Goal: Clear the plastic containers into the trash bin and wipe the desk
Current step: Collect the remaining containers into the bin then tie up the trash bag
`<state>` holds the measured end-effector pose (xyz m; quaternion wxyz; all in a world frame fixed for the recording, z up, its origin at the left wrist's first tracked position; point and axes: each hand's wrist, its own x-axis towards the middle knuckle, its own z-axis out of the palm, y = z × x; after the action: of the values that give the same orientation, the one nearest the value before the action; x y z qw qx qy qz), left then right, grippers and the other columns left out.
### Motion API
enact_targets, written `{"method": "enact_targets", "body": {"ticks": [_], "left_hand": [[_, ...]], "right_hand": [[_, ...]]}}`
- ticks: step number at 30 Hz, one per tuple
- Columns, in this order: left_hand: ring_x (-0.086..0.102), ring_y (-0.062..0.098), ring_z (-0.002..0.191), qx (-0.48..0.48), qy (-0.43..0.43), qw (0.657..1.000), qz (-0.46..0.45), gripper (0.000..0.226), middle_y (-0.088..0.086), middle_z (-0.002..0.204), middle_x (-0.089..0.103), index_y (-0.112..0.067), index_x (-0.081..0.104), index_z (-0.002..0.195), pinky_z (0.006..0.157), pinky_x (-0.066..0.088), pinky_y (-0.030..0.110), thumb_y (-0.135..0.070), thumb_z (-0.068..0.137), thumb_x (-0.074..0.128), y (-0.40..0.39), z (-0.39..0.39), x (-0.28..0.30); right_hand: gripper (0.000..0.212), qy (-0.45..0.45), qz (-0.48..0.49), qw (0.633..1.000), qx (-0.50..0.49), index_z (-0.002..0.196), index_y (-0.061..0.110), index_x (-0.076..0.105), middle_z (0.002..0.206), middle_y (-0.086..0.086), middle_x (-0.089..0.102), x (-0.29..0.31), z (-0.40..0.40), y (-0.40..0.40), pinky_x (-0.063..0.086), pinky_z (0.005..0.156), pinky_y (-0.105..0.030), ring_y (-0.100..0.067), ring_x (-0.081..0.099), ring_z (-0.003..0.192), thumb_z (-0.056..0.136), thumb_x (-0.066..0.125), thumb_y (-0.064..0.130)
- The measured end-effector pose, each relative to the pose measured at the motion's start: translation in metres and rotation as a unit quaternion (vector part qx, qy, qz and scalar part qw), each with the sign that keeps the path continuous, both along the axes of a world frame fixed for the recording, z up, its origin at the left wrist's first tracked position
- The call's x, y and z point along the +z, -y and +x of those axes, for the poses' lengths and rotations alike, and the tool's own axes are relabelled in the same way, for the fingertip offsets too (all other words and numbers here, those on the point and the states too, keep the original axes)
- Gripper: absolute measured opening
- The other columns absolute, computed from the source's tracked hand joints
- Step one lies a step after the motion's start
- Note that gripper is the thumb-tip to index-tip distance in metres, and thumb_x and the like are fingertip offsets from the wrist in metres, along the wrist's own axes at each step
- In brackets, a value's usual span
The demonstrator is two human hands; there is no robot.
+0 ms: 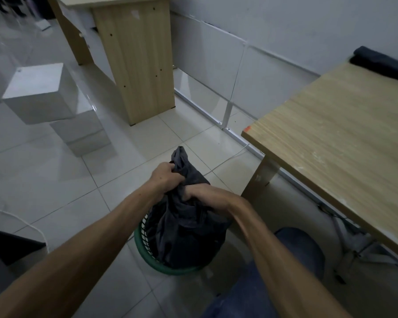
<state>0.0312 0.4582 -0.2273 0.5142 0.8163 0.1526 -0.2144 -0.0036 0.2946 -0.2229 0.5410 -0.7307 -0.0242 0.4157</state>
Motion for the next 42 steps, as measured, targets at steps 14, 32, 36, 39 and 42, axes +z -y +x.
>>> {"method": "enact_targets", "body": {"ticks": [14, 32, 36, 39, 42], "left_hand": [[0.073, 0.029, 0.077, -0.113, -0.001, 0.992, -0.065, 0.031, 0.021, 0.092, 0.076, -0.005, 0.077, 0.096, 0.072, 0.061, 0.037, 0.009, 0.092, 0.05, -0.041, 0.004, 0.024], [0.055, 0.014, 0.133, -0.225, 0.054, 0.969, -0.085, 0.127, -0.006, 0.15, 0.048, -0.032, 0.024, 0.154, 0.11, 0.05, 0.043, -0.041, 0.054, 0.103, -0.025, -0.035, -0.049], [0.072, 0.001, 0.103, -0.053, 0.107, 0.981, -0.152, 0.073, -0.007, 0.118, 0.074, -0.018, 0.062, 0.133, 0.091, 0.06, 0.027, -0.018, 0.068, 0.096, 0.008, -0.034, -0.061], [0.074, 0.009, 0.098, 0.026, 0.084, 0.98, -0.179, 0.053, -0.009, 0.109, 0.077, -0.025, 0.071, 0.121, 0.078, 0.06, 0.023, -0.021, 0.073, 0.093, 0.006, -0.029, -0.068], [0.073, 0.018, 0.09, 0.147, 0.065, 0.968, -0.192, 0.024, -0.005, 0.097, 0.075, -0.027, 0.07, 0.098, 0.072, 0.057, 0.029, -0.02, 0.082, 0.086, 0.001, -0.017, -0.069]], "right_hand": [[0.115, 0.112, 0.026, 0.991, -0.062, 0.151, 0.04, 0.038, 0.15, 0.002, 0.051, -0.003, 0.022, -0.019, 0.044, 0.115, -0.048, -0.019, 0.053, 0.135, 0.054, 0.081, 0.084], [0.057, 0.079, -0.095, 0.937, -0.325, 0.119, 0.022, 0.062, 0.112, -0.004, 0.07, -0.044, 0.025, -0.005, 0.06, 0.079, -0.036, -0.023, 0.068, 0.097, 0.075, 0.075, 0.057], [0.075, -0.011, 0.093, 0.938, -0.334, 0.128, 0.013, 0.064, 0.12, -0.013, 0.075, -0.045, 0.027, -0.011, 0.061, 0.096, -0.048, -0.03, 0.075, 0.105, 0.071, 0.085, 0.057], [0.095, -0.017, 0.116, 0.952, -0.284, 0.145, 0.013, 0.046, 0.133, -0.011, 0.068, -0.036, 0.023, 0.007, 0.058, 0.1, -0.045, -0.027, 0.07, 0.116, 0.073, 0.088, 0.058], [0.117, 0.08, -0.025, 0.968, -0.238, 0.159, 0.036, 0.017, 0.151, 0.001, 0.05, -0.038, 0.009, 0.018, 0.048, 0.105, -0.044, -0.021, 0.05, 0.135, 0.069, 0.088, 0.062]]}}
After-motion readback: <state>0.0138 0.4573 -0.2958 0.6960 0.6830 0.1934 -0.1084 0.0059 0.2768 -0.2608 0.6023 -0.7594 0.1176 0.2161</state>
